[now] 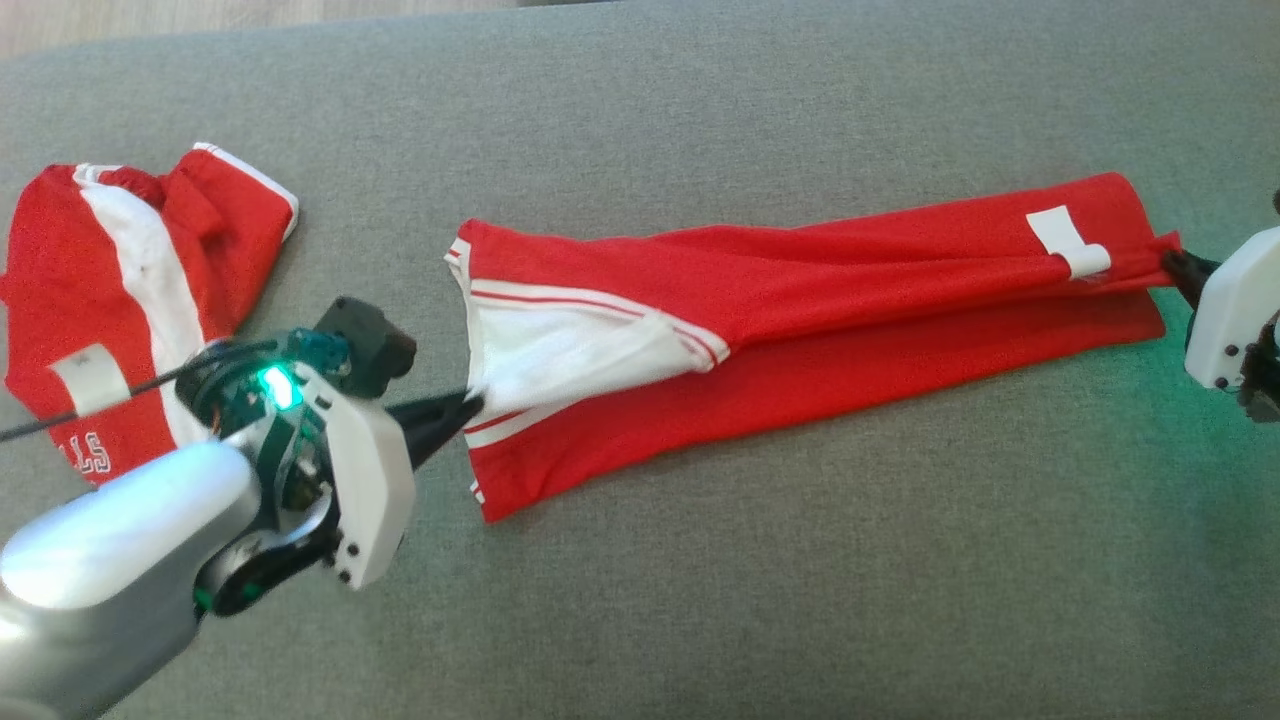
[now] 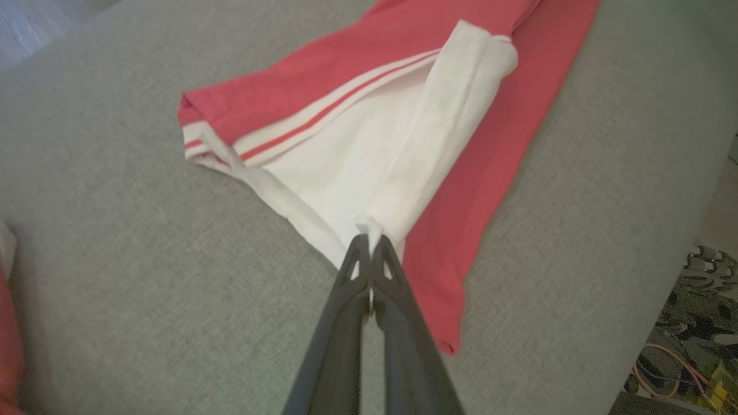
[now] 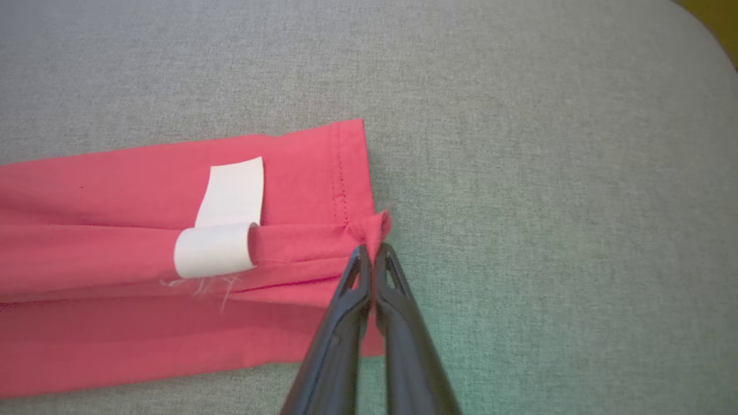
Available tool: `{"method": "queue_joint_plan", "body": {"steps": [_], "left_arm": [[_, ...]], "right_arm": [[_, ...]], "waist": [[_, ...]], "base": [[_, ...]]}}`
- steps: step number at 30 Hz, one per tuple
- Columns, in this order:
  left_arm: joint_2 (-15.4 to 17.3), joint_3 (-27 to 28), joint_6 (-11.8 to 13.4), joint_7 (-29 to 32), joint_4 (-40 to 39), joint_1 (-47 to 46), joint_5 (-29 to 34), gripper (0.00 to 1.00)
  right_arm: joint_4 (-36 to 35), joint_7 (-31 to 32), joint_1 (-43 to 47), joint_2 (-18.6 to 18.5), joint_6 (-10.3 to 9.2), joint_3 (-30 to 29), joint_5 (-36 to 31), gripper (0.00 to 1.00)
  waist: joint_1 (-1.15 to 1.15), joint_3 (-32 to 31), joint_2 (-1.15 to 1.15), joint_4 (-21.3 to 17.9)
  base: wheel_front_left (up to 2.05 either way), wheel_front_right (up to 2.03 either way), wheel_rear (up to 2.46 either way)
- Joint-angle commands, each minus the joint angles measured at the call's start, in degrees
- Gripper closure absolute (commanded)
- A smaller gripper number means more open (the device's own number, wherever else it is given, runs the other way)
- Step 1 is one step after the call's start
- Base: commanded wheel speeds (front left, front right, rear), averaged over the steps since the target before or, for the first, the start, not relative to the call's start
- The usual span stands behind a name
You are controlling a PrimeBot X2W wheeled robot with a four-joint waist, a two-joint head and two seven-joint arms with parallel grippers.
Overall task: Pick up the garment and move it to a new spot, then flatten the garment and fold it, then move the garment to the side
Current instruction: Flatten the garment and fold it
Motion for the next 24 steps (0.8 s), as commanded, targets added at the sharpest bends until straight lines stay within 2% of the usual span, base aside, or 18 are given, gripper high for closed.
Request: {"method": "queue_joint_plan", "body": {"steps": [1, 6, 13, 14, 15, 20, 24], "left_arm": [[3.19, 2.38, 0.23, 1.39, -1.47, -1.34, -0.44, 1.0], [4.09, 1.97, -0.14, 4.8, -3.2, -0.56, -0.91, 1.0], [3.01, 1.66, -0.31, 6.02, -3.11, 0.68, -0.25, 1.0], [2.63, 1.62, 0.03, 5.51, -2.42, 0.85, 0.67, 0.31], [2.39, 1.62, 0.32, 5.29, -1.93, 1.12, 0.69, 0.0], [0.35, 4.28, 3.98, -0.12, 0.11, 2.51, 0.05, 0.0], [-1.13, 9.36, 8.37, -9.31, 1.53, 3.7, -0.63, 0.0]], "right_arm": [[-1.95, 0.63, 0.94, -2.23, 0.39, 0.49, 0.38, 1.0], [-2.76, 2.93, 1.84, -2.31, 0.39, 0.77, 0.86, 1.0], [-3.31, 5.3, 3.09, -2.21, 0.39, 0.71, 0.92, 1.0], [-2.98, 5.36, 3.2, -1.75, 0.39, -0.07, 0.94, 0.0], [-3.01, 5.57, 3.32, -1.24, 0.39, -0.32, 1.25, 0.0], [-4.69, 1.71, 3.53, 0.44, 0.39, -3.83, 2.95, 0.0], [-7.37, -4.7, 3.94, 2.23, 0.39, -7.6, 3.94, 0.0]], "waist": [[0.0, 0.16, 0.0, -0.16], [0.0, 0.36, 0.0, -0.47], [0.0, 0.54, 0.0, -0.9], [0.0, 0.52, 0.0, -1.08], [0.0, 0.43, 0.0, -1.17], [0.0, -0.4, 0.0, -1.63], [0.0, -1.5, 0.0, -2.17]], "base": [[0.0, 0.0, 0.0], [0.0, 0.0, 0.0], [0.0, 0.0, 0.0], [0.0, 0.0, 0.0], [0.0, 0.0, 0.0], [0.0, 0.0, 0.0], [0.0, 0.0, 0.0]]}}
